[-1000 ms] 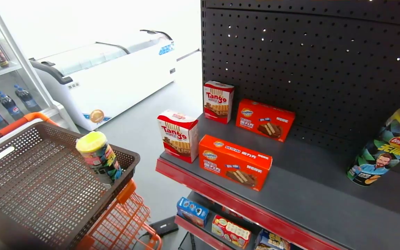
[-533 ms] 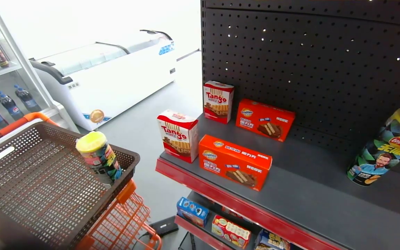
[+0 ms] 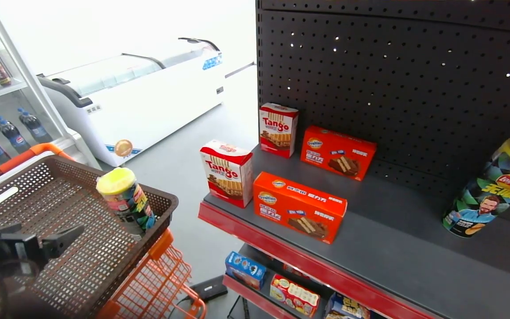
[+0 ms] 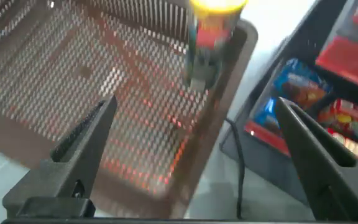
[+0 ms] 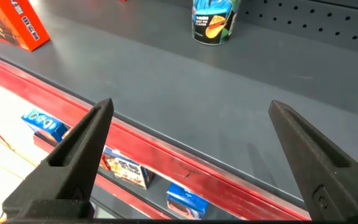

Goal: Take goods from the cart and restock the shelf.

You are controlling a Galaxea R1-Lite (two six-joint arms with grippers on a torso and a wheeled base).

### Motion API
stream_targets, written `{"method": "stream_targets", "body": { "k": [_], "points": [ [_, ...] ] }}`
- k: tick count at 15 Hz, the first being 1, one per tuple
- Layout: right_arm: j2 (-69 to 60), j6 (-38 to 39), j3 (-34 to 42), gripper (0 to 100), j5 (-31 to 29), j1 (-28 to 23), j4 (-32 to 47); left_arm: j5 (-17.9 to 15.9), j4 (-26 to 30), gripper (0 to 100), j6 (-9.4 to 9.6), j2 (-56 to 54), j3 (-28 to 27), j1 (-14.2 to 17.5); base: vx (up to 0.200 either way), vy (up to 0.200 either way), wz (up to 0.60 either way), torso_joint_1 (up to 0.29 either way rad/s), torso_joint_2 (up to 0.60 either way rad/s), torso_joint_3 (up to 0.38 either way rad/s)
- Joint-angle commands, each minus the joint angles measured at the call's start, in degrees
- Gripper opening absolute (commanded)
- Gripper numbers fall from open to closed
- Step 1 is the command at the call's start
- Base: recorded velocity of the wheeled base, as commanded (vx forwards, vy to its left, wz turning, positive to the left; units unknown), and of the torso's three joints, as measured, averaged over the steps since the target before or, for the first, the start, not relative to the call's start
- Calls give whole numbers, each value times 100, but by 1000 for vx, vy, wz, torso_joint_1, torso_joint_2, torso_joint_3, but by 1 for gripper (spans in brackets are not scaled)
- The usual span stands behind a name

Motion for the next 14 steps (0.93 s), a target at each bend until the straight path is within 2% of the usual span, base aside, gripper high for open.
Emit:
{"method": "stream_targets", "body": {
  "k": [1,2,3,5,6,9,12,14],
  "points": [
    [-2,0,1,100,1,2,-1,23,-1763,100,15,1757,151,-263,0,0,0,0,0,0],
    [-2,0,1,100,1,2,-1,32,-2528,100,6,2249,213,-342,0,0,0,0,0,0],
    [-2,0,1,100,1,2,-1,32,-2871,100,6,2486,266,-386,0,0,0,0,0,0],
    [-2,0,1,100,1,2,-1,32,-3934,100,6,3242,424,-465,0,0,0,0,0,0],
    [-2,0,1,100,1,2,-1,32,-4154,100,6,3400,433,-474,0,0,0,0,0,0],
    [6,0,1,100,1,-7,-1,23,-5393,100,6,4332,327,-483,0,0,0,0,0,0],
    [6,0,1,100,1,2,-1,23,-6193,100,23,4956,275,-553,0,0,0,0,0,0],
    [6,0,1,100,10,2,-1,23,-6299,100,15,5193,108,-562,0,0,0,0,0,0]
  ]
}}
